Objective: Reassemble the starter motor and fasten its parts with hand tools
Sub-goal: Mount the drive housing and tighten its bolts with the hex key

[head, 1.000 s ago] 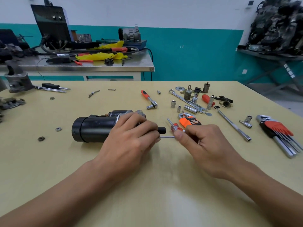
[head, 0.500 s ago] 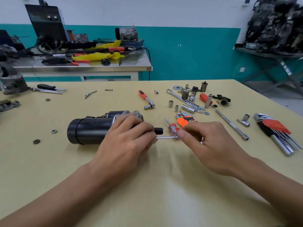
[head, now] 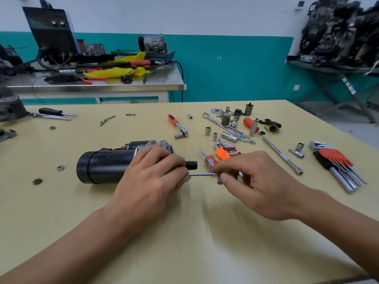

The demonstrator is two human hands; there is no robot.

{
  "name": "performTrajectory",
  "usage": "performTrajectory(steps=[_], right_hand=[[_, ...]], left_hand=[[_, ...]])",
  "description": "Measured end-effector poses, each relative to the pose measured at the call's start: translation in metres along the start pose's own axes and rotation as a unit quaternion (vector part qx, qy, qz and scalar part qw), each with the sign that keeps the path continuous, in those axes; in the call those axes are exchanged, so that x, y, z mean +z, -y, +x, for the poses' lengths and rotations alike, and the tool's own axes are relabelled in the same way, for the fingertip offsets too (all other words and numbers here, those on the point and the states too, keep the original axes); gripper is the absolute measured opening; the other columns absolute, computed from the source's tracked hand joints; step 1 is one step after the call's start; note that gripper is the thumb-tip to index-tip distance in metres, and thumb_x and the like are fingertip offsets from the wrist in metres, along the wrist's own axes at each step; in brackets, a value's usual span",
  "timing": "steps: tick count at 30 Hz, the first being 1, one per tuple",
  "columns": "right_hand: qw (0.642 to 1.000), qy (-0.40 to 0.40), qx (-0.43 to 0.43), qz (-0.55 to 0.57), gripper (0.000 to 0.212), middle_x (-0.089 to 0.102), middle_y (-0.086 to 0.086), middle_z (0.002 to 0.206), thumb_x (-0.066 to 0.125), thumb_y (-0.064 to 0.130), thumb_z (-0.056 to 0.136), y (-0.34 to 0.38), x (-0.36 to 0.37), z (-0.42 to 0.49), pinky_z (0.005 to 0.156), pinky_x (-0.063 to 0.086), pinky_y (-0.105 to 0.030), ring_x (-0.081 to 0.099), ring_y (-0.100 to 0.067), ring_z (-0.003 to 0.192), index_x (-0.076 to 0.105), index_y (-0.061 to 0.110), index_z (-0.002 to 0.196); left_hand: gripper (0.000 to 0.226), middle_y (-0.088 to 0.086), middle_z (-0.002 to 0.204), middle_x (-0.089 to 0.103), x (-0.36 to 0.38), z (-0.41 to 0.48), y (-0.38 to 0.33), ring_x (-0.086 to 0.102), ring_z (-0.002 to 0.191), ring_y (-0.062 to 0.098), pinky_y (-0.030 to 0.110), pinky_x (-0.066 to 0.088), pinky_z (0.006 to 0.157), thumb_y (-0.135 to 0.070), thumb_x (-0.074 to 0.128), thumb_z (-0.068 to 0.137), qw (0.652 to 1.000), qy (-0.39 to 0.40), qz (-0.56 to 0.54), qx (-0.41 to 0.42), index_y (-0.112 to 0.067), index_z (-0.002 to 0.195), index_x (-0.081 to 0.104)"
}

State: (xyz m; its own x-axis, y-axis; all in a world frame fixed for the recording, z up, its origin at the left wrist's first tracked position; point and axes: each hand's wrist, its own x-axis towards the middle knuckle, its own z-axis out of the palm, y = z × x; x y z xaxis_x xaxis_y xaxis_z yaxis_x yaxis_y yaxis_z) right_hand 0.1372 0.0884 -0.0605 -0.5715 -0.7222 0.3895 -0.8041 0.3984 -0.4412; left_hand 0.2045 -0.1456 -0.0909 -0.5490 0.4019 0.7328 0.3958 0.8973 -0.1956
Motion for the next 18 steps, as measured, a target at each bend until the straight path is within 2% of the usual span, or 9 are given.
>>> performTrajectory(steps=[6,8,9,10,12,13,14,17,18], right_hand=[[0.996,0.054,-0.047,-0.047,0.024,0.065,0.018,0.076,0.057,0.039,0.093,-0.001,-0.002,0.003,0.064,0.038,-0.008,0.061,-0.008,0.074,0.073,0.021,0.093],[0.997,0.047,0.012,0.058,0.03,0.066,0.014,0.068,0.058,0.044,0.096,0.004,0.001,0.005,0.057,0.038,-0.009,0.06,-0.006,0.061,0.073,0.021,0.081],[0.98,0.037,0.097,0.171,0.036,0.064,0.008,0.06,0.057,0.043,0.097,0.007,0.003,0.007,0.052,0.04,-0.014,0.055,-0.006,0.051,0.071,0.019,0.074],[0.921,0.042,0.22,0.32,0.042,0.058,0.005,0.052,0.056,0.043,0.097,0.009,0.006,0.011,0.046,0.038,-0.019,0.05,-0.009,0.044,0.069,0.016,0.068],[0.716,0.054,0.409,0.563,0.046,0.04,0.003,0.046,0.055,0.038,0.099,0.01,0.015,0.018,0.036,0.029,-0.02,0.038,-0.011,0.037,0.061,0.013,0.061],[0.667,0.052,0.444,0.596,0.046,0.036,0.004,0.046,0.054,0.036,0.099,0.01,0.019,0.018,0.035,0.025,-0.019,0.035,-0.01,0.036,0.058,0.014,0.059],[0.677,0.056,0.453,0.578,0.046,0.036,0.003,0.046,0.054,0.035,0.099,0.009,0.021,0.018,0.035,0.025,-0.02,0.035,-0.011,0.036,0.056,0.015,0.058],[0.925,0.028,0.3,0.233,0.042,0.049,0.0,0.049,0.058,0.044,0.097,0.0,0.016,0.006,0.043,0.033,-0.022,0.042,-0.011,0.044,0.065,0.019,0.063],[0.972,-0.012,0.205,0.115,0.035,0.056,-0.001,0.055,0.06,0.046,0.095,-0.005,0.012,0.002,0.047,0.035,-0.019,0.045,-0.007,0.047,0.069,0.025,0.069]], left_hand=[[0.027,0.0,0.098,0.071,-0.001,-0.001,0.0,0.055,0.089,0.026,0.037,0.041,0.087,-0.026,0.055,0.1,1.0,0.005,0.0,0.004,-0.011,0.09,0.075],[0.027,0.0,0.098,0.071,-0.002,0.0,0.0,0.056,0.089,0.027,0.037,0.042,0.088,-0.026,0.054,0.1,1.0,0.006,0.0,0.002,-0.011,0.09,0.075],[0.028,0.0,0.098,0.071,-0.002,0.0,-0.001,0.057,0.089,0.027,0.037,0.042,0.087,-0.026,0.054,0.1,1.0,0.004,-0.002,-0.001,-0.01,0.09,0.075],[0.028,0.0,0.097,0.072,-0.001,0.001,-0.001,0.057,0.088,0.027,0.038,0.043,0.087,-0.025,0.054,0.1,1.0,0.002,-0.002,-0.004,-0.01,0.089,0.075],[0.026,0.0,0.097,0.071,-0.001,0.001,-0.001,0.058,0.088,0.027,0.038,0.044,0.086,-0.024,0.056,0.099,1.0,0.002,0.004,-0.008,-0.01,0.089,0.074],[0.024,0.0,0.098,0.071,-0.001,0.001,-0.001,0.058,0.088,0.027,0.038,0.044,0.087,-0.023,0.057,0.099,1.0,0.004,0.008,-0.006,-0.01,0.088,0.074],[0.023,0.0,0.098,0.071,-0.002,0.0,0.0,0.059,0.088,0.027,0.038,0.044,0.087,-0.023,0.058,0.098,1.0,0.006,0.011,-0.002,-0.011,0.088,0.074],[0.021,0.0,0.098,0.07,-0.002,0.0,0.0,0.059,0.087,0.028,0.037,0.043,0.088,-0.021,0.058,0.098,1.0,0.008,0.011,0.002,-0.011,0.089,0.074],[0.021,0.0,0.098,0.07,-0.002,0.0,0.0,0.059,0.087,0.028,0.037,0.042,0.088,-0.021,0.058,0.099,1.0,0.008,0.01,-0.001,-0.011,0.089,0.073]])
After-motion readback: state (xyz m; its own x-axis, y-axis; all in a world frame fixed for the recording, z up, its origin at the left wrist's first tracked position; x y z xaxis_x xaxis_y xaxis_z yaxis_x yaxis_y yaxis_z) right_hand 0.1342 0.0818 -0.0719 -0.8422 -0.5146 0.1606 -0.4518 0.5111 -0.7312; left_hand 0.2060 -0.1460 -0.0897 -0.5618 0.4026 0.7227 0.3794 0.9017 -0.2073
